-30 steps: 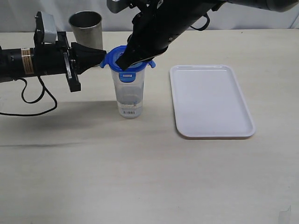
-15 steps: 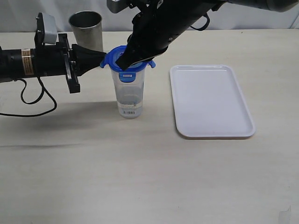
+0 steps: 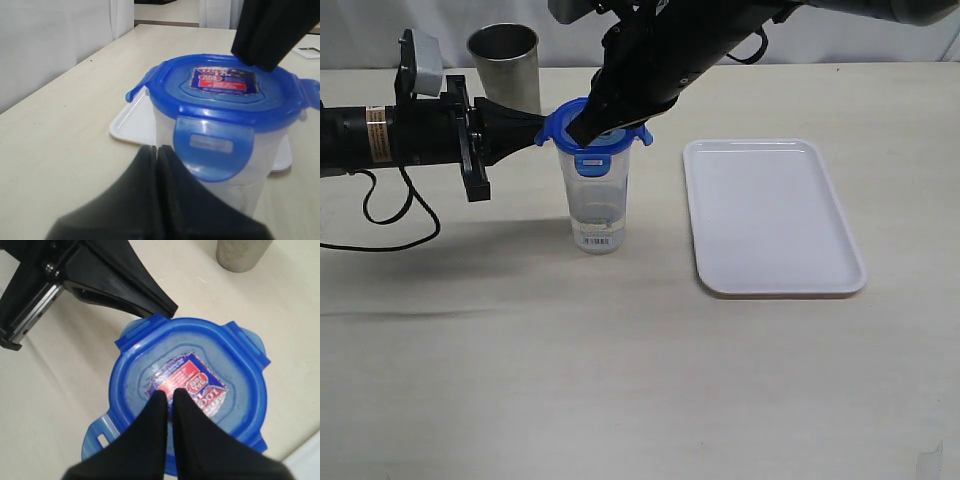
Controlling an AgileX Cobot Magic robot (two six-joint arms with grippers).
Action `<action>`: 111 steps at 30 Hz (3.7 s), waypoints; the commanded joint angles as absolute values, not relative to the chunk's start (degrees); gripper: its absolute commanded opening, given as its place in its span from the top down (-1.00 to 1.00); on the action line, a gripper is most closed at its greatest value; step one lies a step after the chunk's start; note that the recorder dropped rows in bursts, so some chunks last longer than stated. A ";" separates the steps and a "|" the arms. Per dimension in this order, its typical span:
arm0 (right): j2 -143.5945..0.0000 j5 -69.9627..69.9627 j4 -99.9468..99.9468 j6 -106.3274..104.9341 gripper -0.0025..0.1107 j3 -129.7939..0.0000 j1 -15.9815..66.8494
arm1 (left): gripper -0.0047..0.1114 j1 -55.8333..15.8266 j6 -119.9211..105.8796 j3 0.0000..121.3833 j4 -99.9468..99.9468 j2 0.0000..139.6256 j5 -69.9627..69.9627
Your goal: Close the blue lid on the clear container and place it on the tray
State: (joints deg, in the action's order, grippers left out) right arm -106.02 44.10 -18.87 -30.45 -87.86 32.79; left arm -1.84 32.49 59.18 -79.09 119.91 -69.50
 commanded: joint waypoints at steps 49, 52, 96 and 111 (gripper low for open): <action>-105.92 43.39 -18.59 -30.72 0.88 -87.57 32.83 | -0.66 -8.33 16.33 47.56 -67.32 124.79 -69.84; -105.92 43.50 -18.59 -30.73 0.88 -87.57 32.83 | -0.66 -9.72 16.33 48.81 -64.54 125.69 -68.94; -105.92 44.04 -18.73 -29.17 0.88 -87.57 32.83 | 0.15 -17.40 12.31 53.50 -53.29 128.65 -69.96; -101.40 43.09 -19.23 -36.94 0.76 -87.95 32.83 | 0.92 -17.29 19.95 53.50 -50.25 128.65 -69.09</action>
